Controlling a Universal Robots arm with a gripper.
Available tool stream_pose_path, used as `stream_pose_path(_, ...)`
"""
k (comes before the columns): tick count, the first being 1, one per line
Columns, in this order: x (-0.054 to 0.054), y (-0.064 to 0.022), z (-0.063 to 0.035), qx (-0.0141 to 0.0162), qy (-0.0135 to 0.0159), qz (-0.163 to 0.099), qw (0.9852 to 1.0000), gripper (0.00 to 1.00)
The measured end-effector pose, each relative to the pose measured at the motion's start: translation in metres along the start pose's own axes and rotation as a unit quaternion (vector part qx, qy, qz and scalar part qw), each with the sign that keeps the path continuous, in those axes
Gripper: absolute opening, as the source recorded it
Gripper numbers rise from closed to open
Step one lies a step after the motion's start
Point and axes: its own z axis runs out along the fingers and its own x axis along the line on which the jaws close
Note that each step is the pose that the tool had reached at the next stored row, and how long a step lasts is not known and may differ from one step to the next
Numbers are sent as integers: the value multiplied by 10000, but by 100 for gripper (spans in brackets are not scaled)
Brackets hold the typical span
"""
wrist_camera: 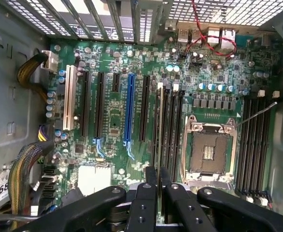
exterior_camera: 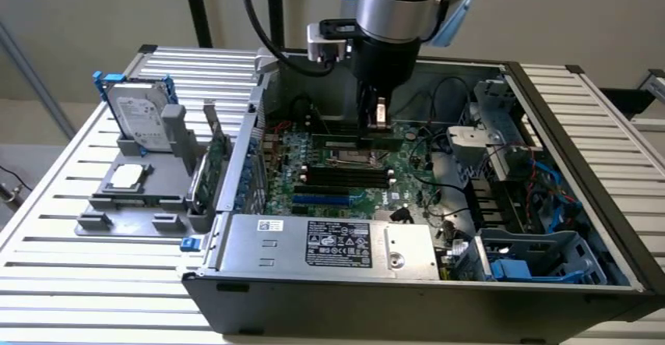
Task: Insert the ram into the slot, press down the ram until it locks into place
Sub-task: 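Insert the ram into the slot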
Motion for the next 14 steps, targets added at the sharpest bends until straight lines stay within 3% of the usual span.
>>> stream_pose_path(14, 2, 42, 257, 5, -13, -2, 10000, 14)
